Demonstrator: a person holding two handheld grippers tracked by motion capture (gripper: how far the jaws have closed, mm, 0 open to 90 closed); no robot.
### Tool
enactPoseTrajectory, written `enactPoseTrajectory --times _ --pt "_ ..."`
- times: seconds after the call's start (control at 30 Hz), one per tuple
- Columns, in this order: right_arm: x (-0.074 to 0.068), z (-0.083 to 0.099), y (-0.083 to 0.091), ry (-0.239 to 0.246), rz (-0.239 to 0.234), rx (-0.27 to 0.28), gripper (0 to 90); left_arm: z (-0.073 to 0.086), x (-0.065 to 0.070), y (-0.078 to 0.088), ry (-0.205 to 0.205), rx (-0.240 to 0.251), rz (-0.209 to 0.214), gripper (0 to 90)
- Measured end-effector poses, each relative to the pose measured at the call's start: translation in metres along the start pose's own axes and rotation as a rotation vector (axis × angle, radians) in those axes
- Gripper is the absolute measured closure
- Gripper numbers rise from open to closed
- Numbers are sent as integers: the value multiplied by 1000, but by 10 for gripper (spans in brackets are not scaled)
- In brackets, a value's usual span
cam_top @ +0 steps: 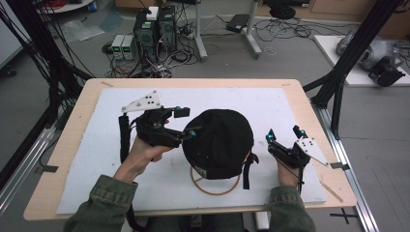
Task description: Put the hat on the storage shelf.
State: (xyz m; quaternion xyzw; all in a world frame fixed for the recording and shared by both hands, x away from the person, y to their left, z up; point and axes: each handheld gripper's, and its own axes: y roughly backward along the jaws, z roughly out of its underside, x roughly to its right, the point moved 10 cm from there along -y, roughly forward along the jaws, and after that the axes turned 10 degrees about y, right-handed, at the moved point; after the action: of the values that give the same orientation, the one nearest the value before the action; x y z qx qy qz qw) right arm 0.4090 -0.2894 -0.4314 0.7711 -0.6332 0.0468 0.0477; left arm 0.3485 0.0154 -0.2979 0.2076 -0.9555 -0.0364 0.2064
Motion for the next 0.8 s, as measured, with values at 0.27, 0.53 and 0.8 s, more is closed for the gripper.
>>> enactPoseTrajectory --times 0.27,0.53,0.8 --pt "-1 1 0 2 -1 -3 88 2 -30 41 37 67 -106 179" --pt "-2 2 -1 4 -9 -8 88 9 -52 76 101 136 -185 186" --pt "-2 2 -1 8 0 -10 88 19 -74 109 104 187 -309 183"
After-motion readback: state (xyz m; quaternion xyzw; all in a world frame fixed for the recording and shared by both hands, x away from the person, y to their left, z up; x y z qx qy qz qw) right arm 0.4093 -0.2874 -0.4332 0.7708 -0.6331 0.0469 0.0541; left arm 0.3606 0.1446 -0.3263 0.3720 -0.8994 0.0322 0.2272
